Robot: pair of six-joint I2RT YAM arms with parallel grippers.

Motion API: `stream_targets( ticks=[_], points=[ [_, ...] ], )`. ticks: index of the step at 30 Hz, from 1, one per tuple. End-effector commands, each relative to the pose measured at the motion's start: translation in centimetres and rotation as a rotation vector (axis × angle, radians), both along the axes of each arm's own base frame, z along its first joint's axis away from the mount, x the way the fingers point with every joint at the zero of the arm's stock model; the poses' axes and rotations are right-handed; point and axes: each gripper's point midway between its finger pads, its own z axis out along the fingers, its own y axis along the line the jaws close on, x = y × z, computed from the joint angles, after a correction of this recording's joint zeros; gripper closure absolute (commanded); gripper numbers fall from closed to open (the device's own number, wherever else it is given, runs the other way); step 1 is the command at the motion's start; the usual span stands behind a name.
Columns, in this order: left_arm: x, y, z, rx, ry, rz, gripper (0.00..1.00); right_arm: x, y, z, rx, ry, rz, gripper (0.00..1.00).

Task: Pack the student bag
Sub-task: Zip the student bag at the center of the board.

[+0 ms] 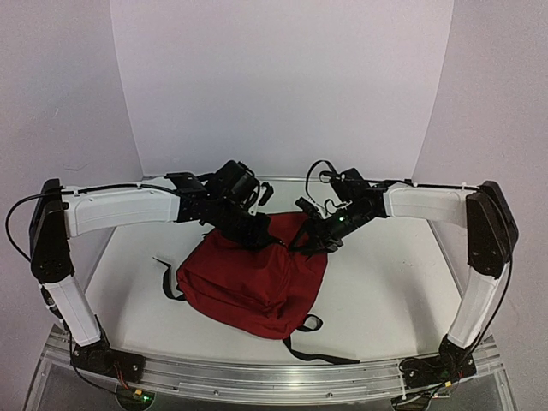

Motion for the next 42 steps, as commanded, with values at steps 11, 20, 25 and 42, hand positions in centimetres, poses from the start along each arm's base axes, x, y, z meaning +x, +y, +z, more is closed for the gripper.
stream_targets(
  ticks=[11,20,25,42],
  points=[
    [1.3,-1.3,-2.3,-0.064,0.080,0.016,1.00,0.9,3.0,-0.9,0.071,0.067,0.005,0.32],
    [1.9,-0.4,-3.2,-0.044,0.106,0.048,1.00,0.3,2.8,-0.5,0.082,0.039,0.020,0.84],
    [2.3,1.3,-2.7,-0.026,0.094,0.088,1.00,0.5,2.0,-0.3,0.076,0.018,0.006,1.00],
    [4.1,8.8,-2.5,0.073,0.055,0.248,1.00,2.2,-2.2,-0.8,0.003,-0.018,-0.093,1.00]
  ],
)
